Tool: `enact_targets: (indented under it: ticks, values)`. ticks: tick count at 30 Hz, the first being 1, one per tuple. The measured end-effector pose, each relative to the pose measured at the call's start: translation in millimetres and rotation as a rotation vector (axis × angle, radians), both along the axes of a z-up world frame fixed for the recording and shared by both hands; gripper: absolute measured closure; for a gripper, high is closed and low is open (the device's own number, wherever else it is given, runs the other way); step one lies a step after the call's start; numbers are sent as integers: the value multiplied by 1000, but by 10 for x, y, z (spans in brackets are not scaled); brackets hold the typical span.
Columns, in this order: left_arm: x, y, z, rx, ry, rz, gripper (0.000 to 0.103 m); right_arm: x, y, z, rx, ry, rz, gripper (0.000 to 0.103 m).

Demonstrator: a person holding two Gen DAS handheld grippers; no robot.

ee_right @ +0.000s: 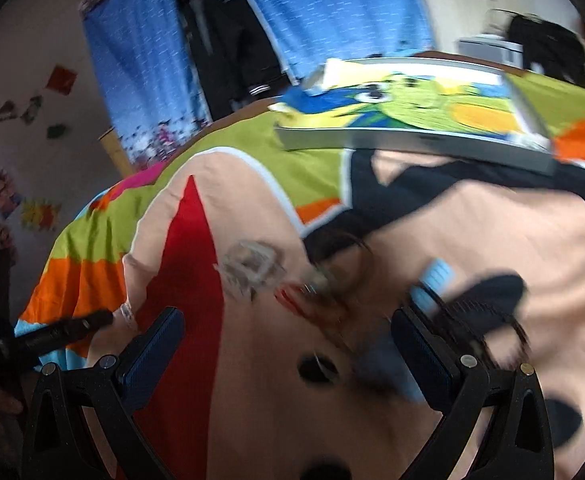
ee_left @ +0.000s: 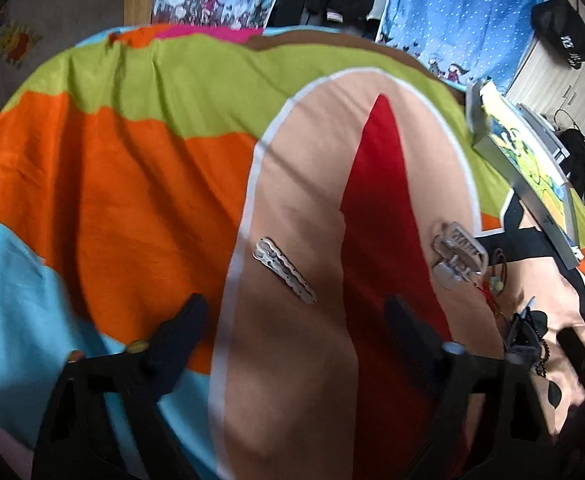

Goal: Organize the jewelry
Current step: 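Grasp the white claw hair clip with the right tool while the left tool grasps the silver barrette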

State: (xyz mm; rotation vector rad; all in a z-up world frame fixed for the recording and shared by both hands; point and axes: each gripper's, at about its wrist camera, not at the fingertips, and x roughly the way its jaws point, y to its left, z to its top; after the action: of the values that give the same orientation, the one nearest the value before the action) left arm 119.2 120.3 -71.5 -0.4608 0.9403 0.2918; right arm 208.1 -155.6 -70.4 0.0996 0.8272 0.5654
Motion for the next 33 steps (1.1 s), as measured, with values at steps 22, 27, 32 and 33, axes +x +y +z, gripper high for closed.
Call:
enact_targets:
  ticks: [22,27,32,33]
  values:
    - [75,298,-353,-52,25,34,88,750,1074,-703,-273,53,305,36]
    - [8,321,-357,-75,8,43,90,701,1053,-705,-292,29,294,47]
    - [-2,195,-317,-58,-10,19,94,646,1039,-684,-278,12,282,47]
    - [9,163,-314,-62,-14,10,94,632,1021,-674,-267,14,279,47]
